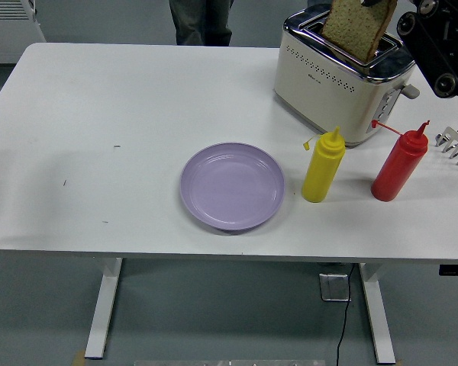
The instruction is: Push plate across desktop,pick up the break from the machine,place the break in the plate
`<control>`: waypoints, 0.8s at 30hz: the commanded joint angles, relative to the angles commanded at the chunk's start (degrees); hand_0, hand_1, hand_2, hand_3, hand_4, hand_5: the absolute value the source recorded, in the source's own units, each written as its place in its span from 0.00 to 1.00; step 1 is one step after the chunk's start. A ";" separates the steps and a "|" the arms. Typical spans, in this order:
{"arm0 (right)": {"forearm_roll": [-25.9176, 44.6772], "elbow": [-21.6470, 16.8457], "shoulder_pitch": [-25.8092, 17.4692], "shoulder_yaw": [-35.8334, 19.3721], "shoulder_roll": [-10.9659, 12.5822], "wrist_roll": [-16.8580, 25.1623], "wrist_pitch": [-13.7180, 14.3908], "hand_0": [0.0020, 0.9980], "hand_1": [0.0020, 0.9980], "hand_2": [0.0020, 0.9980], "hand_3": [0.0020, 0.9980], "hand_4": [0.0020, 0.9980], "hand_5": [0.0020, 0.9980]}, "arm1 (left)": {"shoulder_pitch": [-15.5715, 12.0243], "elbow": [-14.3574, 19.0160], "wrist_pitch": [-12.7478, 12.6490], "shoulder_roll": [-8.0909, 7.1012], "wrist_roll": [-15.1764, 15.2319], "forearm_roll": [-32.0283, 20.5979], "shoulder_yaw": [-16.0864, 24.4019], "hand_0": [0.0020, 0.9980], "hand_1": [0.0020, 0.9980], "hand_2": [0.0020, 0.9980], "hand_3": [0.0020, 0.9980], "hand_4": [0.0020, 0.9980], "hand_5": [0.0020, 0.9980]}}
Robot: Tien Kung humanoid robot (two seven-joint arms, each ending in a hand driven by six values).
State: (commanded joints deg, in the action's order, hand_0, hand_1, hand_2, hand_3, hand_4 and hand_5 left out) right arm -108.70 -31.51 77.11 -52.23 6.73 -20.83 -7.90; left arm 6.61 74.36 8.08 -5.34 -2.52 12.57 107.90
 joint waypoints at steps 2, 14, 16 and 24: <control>-0.17 0.05 0.04 0.09 0.00 0.13 -0.45 0.32 0.39 0.45 0.56 0.43 0.13 | 0.04 0.02 0.00 0.00 0.00 -0.01 -0.01 0.83 0.83 0.87 0.83 0.66 1.00; 0.02 -0.40 0.15 0.00 0.27 1.16 -2.07 0.67 0.70 0.86 0.95 0.66 0.30 | 0.05 0.01 -0.08 0.02 0.20 -0.07 0.20 0.83 0.83 0.87 0.83 0.66 1.00; 0.18 -0.50 0.14 0.00 0.40 1.32 -2.15 0.74 0.76 0.94 1.00 0.68 0.32 | 0.03 0.02 -0.09 0.02 0.21 -0.07 0.23 0.83 0.83 0.87 0.83 0.66 1.00; 0.86 -1.94 -0.32 -0.28 1.51 1.32 -0.59 0.76 0.78 0.96 1.00 0.71 0.36 | -0.01 -0.02 -0.09 0.04 0.20 -0.07 0.14 0.83 0.83 0.86 0.83 0.66 1.00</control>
State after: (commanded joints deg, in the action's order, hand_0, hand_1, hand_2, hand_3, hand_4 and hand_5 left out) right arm -107.84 -33.45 76.79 -52.52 8.24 -19.50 -8.49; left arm 6.60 74.33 7.99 -5.30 -2.31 12.51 108.05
